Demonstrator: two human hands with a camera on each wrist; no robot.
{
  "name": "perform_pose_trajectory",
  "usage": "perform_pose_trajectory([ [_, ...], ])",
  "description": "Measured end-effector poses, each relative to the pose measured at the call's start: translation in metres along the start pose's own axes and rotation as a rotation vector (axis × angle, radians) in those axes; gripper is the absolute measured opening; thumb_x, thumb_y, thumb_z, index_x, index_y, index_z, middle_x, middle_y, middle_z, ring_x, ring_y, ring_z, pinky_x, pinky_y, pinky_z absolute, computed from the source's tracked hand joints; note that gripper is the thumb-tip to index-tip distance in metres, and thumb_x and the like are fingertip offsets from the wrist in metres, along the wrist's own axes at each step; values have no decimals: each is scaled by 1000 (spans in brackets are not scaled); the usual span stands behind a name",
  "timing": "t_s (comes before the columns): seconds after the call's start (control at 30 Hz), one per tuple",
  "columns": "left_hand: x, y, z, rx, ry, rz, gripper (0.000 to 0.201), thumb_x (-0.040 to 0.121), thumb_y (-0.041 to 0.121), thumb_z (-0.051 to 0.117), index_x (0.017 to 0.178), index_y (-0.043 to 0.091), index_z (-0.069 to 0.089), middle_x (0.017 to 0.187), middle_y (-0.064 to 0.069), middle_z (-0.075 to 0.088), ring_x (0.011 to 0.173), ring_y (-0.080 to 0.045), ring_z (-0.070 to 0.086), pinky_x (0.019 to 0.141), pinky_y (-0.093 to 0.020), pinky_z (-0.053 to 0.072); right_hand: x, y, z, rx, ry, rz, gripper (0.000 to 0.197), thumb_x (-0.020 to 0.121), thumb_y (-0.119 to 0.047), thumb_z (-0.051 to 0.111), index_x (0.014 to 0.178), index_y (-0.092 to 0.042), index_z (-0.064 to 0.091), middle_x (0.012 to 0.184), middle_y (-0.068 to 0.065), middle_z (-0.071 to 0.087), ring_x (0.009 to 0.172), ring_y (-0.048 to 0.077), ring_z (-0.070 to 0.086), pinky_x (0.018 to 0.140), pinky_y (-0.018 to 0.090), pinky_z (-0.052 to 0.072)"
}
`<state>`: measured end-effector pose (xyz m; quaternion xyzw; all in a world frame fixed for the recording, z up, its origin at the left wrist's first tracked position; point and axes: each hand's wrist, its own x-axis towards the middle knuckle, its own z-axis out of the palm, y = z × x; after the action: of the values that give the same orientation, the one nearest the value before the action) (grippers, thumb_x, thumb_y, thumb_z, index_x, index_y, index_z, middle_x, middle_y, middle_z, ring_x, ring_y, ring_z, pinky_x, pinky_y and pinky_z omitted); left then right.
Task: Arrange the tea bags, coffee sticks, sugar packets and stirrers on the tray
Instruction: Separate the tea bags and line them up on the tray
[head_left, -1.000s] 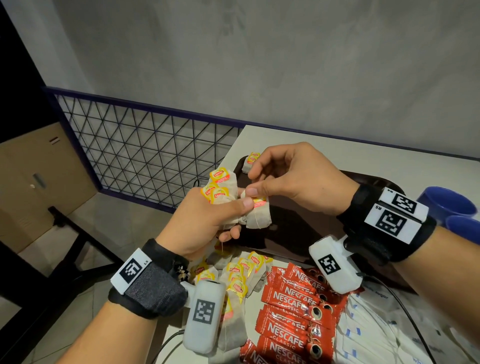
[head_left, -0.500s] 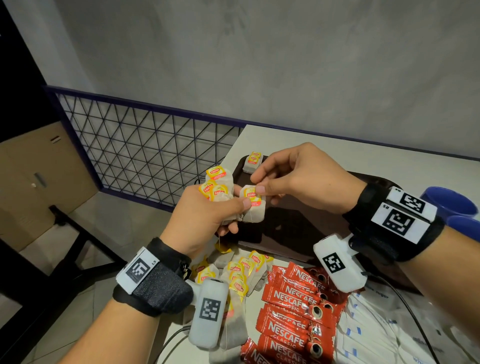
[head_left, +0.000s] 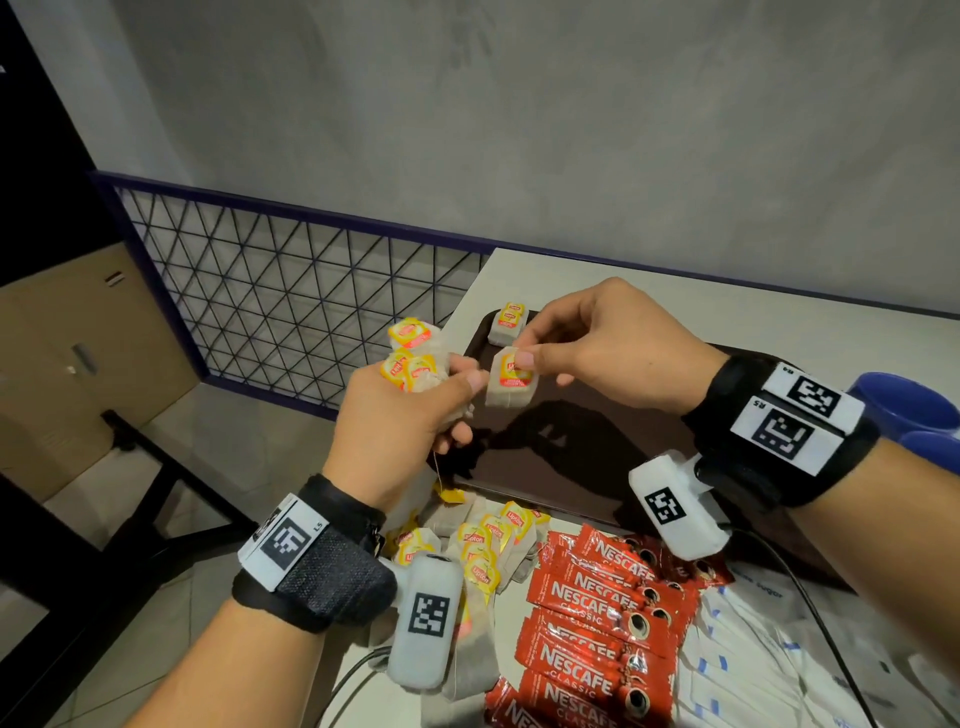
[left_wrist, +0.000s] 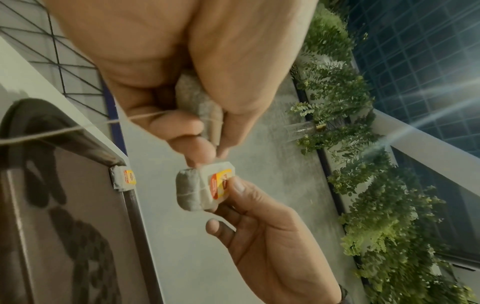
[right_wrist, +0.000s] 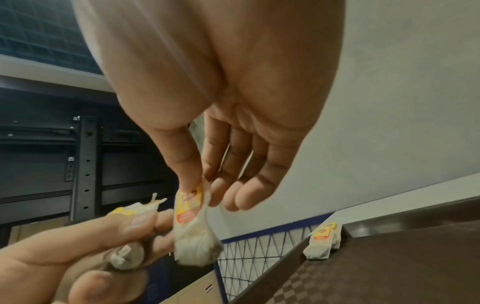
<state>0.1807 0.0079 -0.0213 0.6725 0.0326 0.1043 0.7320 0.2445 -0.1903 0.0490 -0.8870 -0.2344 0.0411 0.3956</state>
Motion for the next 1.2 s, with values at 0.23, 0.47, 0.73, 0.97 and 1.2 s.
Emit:
perform_pose_trajectory([
  [0.23,0,7,-2,-118,31,-68,10,96,18,70,94,8,70,79,-9,70,55,-18,56,39,-22,38,34,28,-1,-16,28,103,5,93,-18,76,95,-13,77,86,4,78,65,11,71,69,28,60],
  [0.47,1,10,1,-242,-15,-213,22,95,27,70,97,6,68,80,-12,68,57,-20,62,44,-20,49,82,46,6,-30,-11,181,6,94,-13,74,88,-12,72,77,9,76,65,17,71,68,36,62],
  [0.73,-1,7,2,-287,-66,-270,10,94,6,66,104,2,67,87,-16,66,59,-22,64,49,-21,54,111,67,20,88,-92,261,8,90,-11,79,91,-4,76,85,12,76,71,21,73,62,31,58],
  [0.97,1,7,1,-301,-87,-276,8,95,7,65,100,1,67,87,-17,66,58,-23,63,47,-23,53,142,80,25,-62,-20,391,4,88,-12,79,85,-9,78,74,8,67,66,18,59,56,27,54],
  [1.2,0,6,2,-285,-114,-267,11,95,7,64,104,0,65,89,-17,65,57,-24,62,47,-24,53,154,85,30,-131,12,375,18,88,-10,77,72,-19,74,68,4,68,60,16,58,54,26,51],
])
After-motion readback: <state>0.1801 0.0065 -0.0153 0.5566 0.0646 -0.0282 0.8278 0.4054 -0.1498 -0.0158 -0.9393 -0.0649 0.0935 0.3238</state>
